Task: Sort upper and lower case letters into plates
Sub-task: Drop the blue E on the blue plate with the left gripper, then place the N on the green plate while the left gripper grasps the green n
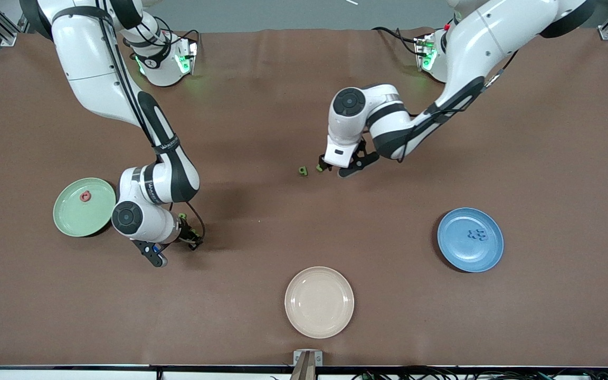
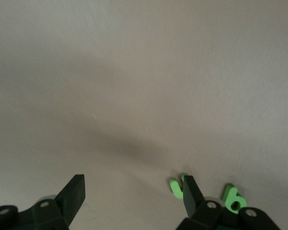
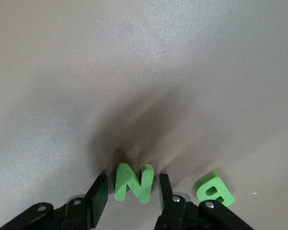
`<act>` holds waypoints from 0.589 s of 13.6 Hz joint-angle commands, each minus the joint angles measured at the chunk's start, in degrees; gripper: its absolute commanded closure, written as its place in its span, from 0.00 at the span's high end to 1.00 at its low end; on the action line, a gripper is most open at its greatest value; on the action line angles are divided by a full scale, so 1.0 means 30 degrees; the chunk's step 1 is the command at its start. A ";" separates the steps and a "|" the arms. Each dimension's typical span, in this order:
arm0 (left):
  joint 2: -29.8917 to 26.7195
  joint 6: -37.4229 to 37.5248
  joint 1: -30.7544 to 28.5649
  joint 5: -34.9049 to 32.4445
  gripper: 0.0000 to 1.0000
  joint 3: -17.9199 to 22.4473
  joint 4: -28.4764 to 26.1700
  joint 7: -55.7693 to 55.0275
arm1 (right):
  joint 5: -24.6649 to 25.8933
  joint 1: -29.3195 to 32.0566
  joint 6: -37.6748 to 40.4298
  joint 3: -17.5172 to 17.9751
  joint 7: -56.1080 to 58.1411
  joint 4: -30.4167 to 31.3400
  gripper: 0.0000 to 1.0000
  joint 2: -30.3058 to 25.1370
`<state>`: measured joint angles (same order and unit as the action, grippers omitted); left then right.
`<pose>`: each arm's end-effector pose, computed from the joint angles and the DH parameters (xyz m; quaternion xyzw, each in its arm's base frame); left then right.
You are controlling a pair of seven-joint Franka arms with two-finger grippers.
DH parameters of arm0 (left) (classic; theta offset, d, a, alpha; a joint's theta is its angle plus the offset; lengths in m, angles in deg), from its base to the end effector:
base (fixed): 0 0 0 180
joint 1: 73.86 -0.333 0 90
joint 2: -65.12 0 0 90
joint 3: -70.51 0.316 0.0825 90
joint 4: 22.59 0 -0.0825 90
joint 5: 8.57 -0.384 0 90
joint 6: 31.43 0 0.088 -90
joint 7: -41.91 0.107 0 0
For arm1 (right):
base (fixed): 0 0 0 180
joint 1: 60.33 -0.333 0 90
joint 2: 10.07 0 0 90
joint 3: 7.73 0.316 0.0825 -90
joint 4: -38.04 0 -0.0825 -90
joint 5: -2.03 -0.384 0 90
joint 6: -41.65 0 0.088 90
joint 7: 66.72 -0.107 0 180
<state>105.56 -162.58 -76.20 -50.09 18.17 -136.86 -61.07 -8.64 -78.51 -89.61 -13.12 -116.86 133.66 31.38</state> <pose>0.4037 -0.4371 0.2169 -0.9673 -0.2528 0.0166 0.0105 0.6514 0.1583 0.1767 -0.9268 0.3708 0.0591 0.0051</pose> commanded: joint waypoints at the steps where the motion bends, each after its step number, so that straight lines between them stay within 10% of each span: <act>1: 0.0290 -0.1422 0.2179 -0.0428 0.76 0.1853 0.0299 -0.2898 | 0.0540 0.0230 -0.0312 0.0011 0.0128 0.0354 0.41 -0.0047; 8: 0.1109 -0.1749 0.3270 -0.0399 0.68 0.2093 0.1559 -0.6216 | 0.0599 0.0287 0.0213 0.0011 0.0303 0.0149 0.17 -0.0513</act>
<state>107.63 -167.51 -67.22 -50.09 24.23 -133.84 -76.71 -8.03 -78.49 -89.98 -13.20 -116.75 133.58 31.22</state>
